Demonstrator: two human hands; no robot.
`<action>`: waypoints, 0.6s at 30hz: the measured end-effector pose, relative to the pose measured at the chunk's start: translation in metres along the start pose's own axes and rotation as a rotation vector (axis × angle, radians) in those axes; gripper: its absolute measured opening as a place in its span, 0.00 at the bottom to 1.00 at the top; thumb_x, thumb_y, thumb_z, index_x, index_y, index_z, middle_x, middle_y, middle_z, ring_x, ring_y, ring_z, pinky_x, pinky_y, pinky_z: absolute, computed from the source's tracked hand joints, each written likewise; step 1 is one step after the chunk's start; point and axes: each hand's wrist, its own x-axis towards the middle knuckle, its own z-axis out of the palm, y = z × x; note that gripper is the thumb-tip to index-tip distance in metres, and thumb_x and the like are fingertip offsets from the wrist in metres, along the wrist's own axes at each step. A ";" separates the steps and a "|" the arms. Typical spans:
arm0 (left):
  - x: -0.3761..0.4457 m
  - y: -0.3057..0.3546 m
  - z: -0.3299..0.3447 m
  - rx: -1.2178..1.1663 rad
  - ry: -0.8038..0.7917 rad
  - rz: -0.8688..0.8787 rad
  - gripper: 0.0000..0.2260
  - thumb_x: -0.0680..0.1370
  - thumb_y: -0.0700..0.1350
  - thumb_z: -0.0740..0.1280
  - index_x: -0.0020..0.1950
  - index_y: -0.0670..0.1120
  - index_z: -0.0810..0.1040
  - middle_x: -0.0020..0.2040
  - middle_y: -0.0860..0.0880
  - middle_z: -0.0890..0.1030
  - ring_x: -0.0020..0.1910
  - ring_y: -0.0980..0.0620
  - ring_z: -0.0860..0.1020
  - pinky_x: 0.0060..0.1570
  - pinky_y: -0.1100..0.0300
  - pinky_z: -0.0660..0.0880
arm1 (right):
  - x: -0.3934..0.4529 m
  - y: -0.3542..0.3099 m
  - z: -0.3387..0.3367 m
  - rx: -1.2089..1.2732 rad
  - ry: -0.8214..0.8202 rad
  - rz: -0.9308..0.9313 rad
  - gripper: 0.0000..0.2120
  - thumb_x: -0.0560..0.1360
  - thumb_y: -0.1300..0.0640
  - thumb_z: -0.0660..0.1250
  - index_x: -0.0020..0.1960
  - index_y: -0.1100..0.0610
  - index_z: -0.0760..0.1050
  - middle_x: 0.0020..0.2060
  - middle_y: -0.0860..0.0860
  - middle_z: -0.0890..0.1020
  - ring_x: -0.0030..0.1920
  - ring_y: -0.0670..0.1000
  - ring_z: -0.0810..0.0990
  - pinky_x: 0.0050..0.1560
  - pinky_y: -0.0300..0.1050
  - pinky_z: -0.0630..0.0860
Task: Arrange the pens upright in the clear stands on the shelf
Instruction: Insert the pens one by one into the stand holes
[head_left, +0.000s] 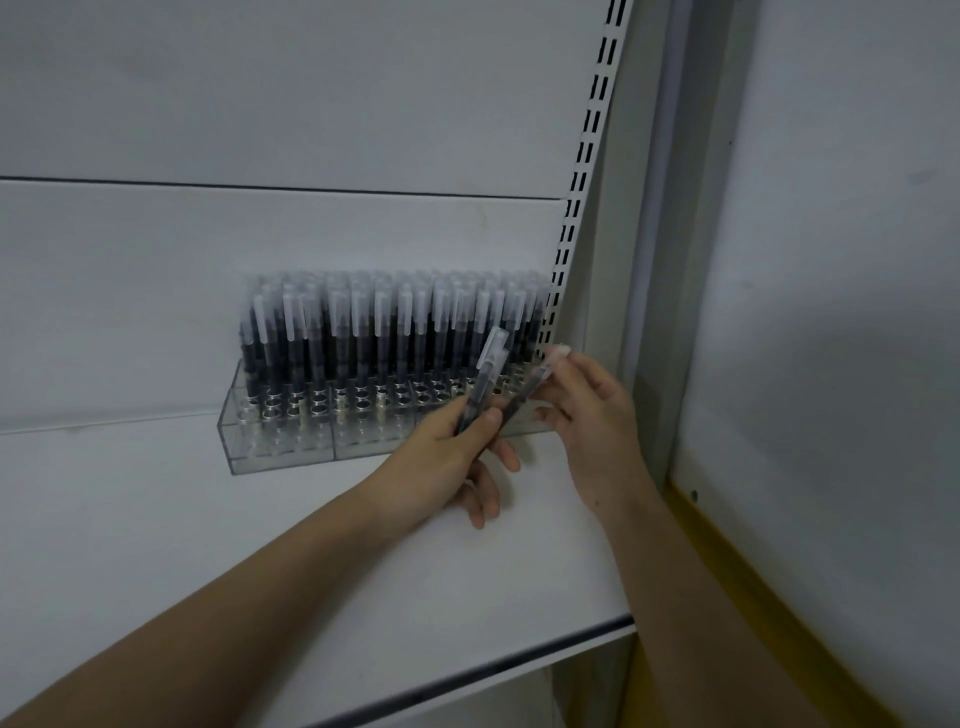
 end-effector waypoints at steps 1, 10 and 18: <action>0.000 0.001 0.000 -0.014 0.010 0.001 0.07 0.84 0.46 0.57 0.59 0.47 0.72 0.38 0.46 0.81 0.24 0.46 0.76 0.21 0.60 0.72 | 0.003 -0.005 0.000 0.021 0.008 -0.004 0.06 0.81 0.56 0.66 0.53 0.55 0.81 0.44 0.53 0.84 0.44 0.51 0.83 0.44 0.44 0.79; 0.001 0.004 -0.005 0.057 0.155 0.104 0.15 0.84 0.52 0.57 0.60 0.42 0.73 0.32 0.50 0.72 0.22 0.53 0.62 0.22 0.65 0.57 | 0.041 -0.058 0.004 -0.107 0.096 -0.215 0.10 0.82 0.54 0.64 0.59 0.57 0.79 0.47 0.52 0.84 0.45 0.52 0.83 0.42 0.41 0.81; 0.003 0.006 -0.009 -0.104 0.184 0.174 0.12 0.85 0.50 0.55 0.53 0.43 0.70 0.31 0.50 0.65 0.25 0.54 0.57 0.24 0.64 0.55 | 0.057 -0.069 0.008 -0.406 0.067 -0.387 0.11 0.82 0.58 0.64 0.63 0.56 0.76 0.52 0.53 0.82 0.50 0.53 0.82 0.44 0.38 0.81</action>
